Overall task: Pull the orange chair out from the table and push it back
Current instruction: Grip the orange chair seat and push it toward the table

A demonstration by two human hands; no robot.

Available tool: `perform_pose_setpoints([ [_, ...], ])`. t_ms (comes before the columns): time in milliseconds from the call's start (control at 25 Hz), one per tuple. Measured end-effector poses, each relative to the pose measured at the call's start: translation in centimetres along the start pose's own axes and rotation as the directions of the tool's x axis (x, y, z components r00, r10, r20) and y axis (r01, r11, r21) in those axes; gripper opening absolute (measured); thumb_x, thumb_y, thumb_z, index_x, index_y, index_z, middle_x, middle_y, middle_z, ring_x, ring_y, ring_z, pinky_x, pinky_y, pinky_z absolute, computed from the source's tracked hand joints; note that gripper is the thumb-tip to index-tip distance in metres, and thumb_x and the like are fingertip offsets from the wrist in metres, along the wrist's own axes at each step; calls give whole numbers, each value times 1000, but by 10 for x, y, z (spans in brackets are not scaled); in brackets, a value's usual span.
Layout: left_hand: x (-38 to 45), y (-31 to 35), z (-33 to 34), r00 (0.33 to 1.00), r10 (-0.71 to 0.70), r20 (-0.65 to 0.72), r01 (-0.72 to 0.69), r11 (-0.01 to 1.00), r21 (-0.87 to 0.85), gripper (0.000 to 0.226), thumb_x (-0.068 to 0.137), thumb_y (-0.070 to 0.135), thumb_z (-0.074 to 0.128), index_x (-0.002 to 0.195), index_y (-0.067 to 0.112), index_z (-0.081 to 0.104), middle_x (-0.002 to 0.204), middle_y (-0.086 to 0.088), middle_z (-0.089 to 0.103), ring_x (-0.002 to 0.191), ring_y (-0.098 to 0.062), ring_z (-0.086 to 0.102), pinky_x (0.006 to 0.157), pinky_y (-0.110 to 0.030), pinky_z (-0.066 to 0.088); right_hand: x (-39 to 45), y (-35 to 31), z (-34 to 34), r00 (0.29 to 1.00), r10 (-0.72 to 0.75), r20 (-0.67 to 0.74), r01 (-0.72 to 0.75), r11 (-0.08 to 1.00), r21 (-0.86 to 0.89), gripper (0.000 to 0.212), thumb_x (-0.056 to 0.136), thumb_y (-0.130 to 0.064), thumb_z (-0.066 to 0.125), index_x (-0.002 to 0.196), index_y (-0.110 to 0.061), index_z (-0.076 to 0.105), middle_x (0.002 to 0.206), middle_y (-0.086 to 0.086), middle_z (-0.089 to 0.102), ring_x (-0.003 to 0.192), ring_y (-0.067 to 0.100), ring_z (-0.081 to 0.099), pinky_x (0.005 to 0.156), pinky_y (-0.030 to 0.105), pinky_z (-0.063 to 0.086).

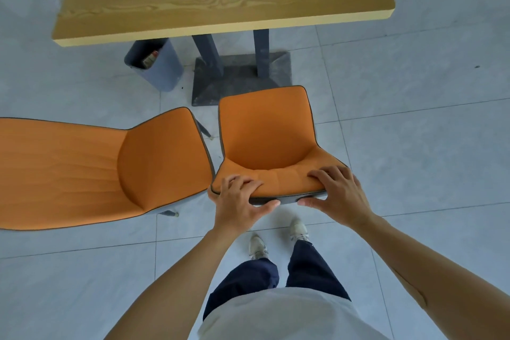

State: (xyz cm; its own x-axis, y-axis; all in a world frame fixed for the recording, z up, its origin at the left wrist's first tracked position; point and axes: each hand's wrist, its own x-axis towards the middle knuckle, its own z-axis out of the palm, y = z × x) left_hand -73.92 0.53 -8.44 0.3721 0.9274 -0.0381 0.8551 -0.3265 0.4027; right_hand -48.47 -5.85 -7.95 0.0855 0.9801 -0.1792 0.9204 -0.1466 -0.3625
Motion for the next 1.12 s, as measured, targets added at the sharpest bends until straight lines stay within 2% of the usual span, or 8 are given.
perform_pose_setpoints([
  [280,63,-8,-15,986,-66,156,61,997,40,74,61,95,35,111,47,62,122,18,55,123,-13,36,99,-63,28,50,-4,-15,999,34,31,-35,999,29,85,67,-88,37,126,-29,54,130,-4,56,128,29,37,98,56,40],
  [400,103,-5,-14,977,-72,199,60,996,67,77,60,96,33,117,50,56,127,16,52,126,-14,31,99,-62,27,79,4,-26,996,75,48,-77,996,45,87,66,-90,34,128,-30,51,134,-5,52,130,28,33,100,55,39],
  [560,131,-7,-16,958,-93,270,75,994,78,79,61,97,32,123,50,50,134,13,47,129,-18,26,100,-50,25,104,9,-37,982,108,156,-116,992,46,88,64,-90,33,130,-33,45,140,-4,45,131,30,31,102,55,38],
  [680,122,0,-16,941,-181,287,165,983,77,90,61,98,27,134,47,40,147,7,34,137,-22,16,109,-58,20,105,9,-41,977,99,190,-109,993,43,86,66,-88,36,131,-33,43,141,-3,43,131,31,30,102,55,37],
  [800,104,12,-18,925,-242,291,234,970,65,86,76,86,33,149,42,19,161,5,11,147,-25,-1,114,-63,17,104,2,-44,969,108,221,-105,994,-27,82,72,-86,36,134,-32,41,144,-1,41,134,32,28,105,61,32],
  [960,76,7,-27,939,-190,285,169,981,97,73,94,54,47,151,43,1,164,10,-6,150,-25,-10,115,-62,20,95,-16,-40,987,83,139,-63,988,-141,63,88,-71,37,132,-26,41,143,2,42,136,31,30,108,73,19],
  [1040,65,-1,-36,942,-170,291,153,985,80,73,96,49,47,151,44,0,163,12,-7,150,-23,-7,115,-57,21,88,-26,-37,995,53,86,-35,980,-196,56,92,-64,35,132,-25,40,140,2,43,133,29,33,106,74,21],
  [1120,48,-11,-43,942,-178,285,163,984,74,67,96,47,47,152,40,11,164,8,-1,150,-26,-2,115,-52,23,84,-41,-33,996,49,79,-31,977,-213,56,93,-62,33,134,-25,38,139,1,43,132,28,33,104,77,18],
])
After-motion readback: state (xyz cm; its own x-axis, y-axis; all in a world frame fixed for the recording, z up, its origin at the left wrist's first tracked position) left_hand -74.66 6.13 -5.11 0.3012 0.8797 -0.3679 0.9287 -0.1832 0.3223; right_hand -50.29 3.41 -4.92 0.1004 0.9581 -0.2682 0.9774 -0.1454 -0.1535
